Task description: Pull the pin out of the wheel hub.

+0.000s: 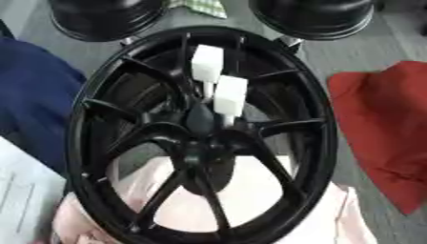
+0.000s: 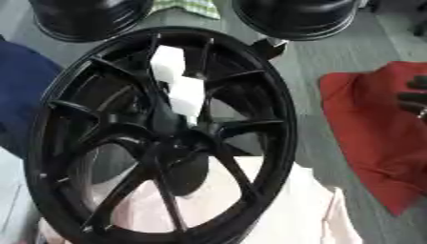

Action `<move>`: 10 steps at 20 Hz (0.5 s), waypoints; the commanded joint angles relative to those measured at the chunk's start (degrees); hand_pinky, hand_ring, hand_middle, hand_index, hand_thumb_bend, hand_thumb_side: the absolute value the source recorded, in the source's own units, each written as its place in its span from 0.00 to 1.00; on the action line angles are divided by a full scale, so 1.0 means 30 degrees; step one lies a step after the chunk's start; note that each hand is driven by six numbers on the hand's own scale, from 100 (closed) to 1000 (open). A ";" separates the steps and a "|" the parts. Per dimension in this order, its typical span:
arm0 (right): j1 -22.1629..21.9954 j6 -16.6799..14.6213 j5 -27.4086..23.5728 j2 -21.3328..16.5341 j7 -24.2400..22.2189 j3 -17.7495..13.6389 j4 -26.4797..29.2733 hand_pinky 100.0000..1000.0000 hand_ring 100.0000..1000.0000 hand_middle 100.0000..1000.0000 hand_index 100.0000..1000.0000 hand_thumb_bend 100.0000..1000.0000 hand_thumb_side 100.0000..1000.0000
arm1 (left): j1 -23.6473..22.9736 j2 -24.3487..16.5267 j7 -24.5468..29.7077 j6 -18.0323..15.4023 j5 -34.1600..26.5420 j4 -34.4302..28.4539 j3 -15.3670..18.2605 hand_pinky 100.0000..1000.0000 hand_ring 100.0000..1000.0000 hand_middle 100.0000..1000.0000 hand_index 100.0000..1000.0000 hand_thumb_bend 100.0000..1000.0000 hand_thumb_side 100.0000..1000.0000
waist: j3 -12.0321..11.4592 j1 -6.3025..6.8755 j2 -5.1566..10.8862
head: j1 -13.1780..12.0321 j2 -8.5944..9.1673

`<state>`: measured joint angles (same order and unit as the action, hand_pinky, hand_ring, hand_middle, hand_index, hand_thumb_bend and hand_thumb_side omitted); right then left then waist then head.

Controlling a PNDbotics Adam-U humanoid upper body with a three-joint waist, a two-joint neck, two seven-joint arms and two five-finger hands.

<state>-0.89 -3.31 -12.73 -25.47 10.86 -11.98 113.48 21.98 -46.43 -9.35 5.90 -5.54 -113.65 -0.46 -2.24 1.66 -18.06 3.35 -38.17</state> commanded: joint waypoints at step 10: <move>-0.0115 0.0194 0.0470 -0.0357 0.0124 0.0061 0.0371 0.69 0.65 0.65 0.70 0.00 0.65 | 0.3816 -0.7178 0.7840 -0.0916 0.3475 -0.0314 -0.2556 0.70 0.68 0.58 0.74 0.46 0.41 | 0.0569 0.0128 0.0018 | -0.0205 0.0286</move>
<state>-1.51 -2.99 -11.73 -25.46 11.12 -11.75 113.48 32.57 -64.83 11.25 4.15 3.49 -113.95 -7.81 -0.52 2.08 -18.75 2.96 -38.12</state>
